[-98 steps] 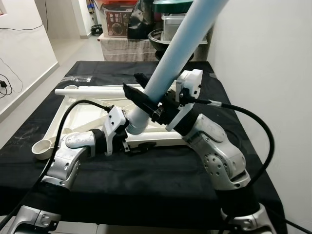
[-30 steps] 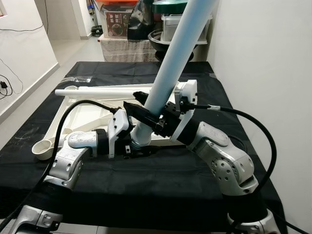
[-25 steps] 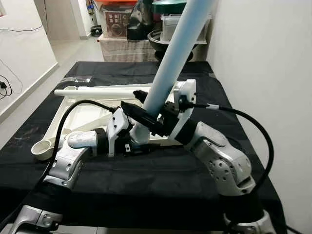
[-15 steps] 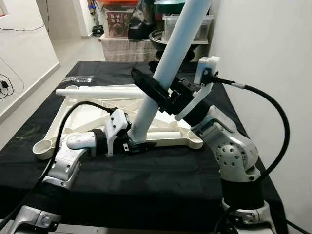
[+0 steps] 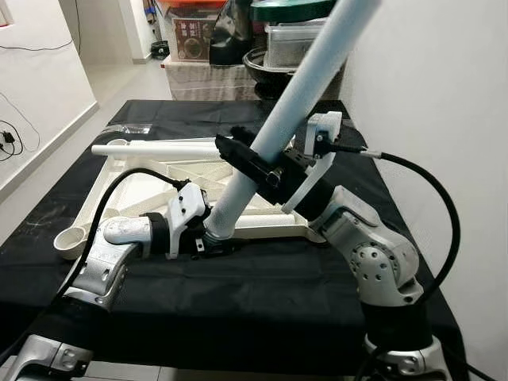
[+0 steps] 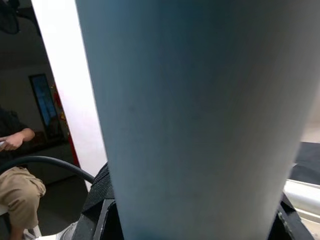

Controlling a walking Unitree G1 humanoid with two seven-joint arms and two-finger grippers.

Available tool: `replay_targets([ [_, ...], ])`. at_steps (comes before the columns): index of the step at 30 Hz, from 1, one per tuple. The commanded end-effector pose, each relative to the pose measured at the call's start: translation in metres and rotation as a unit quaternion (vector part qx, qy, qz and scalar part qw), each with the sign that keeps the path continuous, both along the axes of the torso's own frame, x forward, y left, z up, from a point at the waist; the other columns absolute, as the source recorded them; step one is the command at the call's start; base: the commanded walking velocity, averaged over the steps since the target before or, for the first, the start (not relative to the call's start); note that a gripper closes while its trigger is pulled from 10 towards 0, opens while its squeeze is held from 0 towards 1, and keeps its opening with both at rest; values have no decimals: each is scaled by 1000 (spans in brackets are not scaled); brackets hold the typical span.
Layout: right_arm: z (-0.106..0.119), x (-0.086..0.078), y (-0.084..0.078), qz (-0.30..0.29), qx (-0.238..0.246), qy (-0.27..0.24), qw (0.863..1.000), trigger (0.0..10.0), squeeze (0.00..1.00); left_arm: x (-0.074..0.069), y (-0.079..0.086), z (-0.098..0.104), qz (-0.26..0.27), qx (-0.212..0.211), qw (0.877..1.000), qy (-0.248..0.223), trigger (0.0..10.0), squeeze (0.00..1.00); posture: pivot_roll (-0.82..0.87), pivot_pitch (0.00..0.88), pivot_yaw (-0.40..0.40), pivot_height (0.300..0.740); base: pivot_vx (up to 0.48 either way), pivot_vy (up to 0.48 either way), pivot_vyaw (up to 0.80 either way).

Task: Building children table

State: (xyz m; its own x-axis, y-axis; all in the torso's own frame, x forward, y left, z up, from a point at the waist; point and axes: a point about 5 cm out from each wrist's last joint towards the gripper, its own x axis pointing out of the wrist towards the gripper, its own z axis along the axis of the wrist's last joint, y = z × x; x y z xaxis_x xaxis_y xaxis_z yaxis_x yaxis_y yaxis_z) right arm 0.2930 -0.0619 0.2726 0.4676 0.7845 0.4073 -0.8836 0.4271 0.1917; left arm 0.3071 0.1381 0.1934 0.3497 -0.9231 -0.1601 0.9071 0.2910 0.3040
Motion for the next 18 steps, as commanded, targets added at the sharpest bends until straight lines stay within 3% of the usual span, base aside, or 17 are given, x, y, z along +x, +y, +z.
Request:
replay_targets([
  [1, 1, -6, 12, 32, 7, -7, 999, 0, 0, -4, -9, -2, -26, 9, 1000, -9, 10000, 0, -32, 0, 9, 740, 0, 0, 0],
  [6, 1, -5, 12, 26, 8, -10, 1000, 0, 0, -4, -10, -5, -26, 18, 999, -16, 10000, 0, -34, 0, 11, 740, 0, 0, 0],
  [7, 1, -5, 11, 22, 5, -13, 1000, 0, 0, -1, -8, -4, -15, 19, 999, -22, 10000, 1000, -34, 0, 11, 740, 0, 0, 0],
  [14, 5, 3, 2, -9, -10, -30, 999, 0, 0, 1, -7, 6, -2, -2, 999, -43, 10000, 1000, -37, 0, 11, 740, 0, 0, 0],
  [18, 6, 18, -14, -65, -38, -46, 996, 0, 0, 1, -3, 14, 29, -26, 997, -63, 10000, 1000, -32, 0, 5, 740, 0, 0, 0],
])
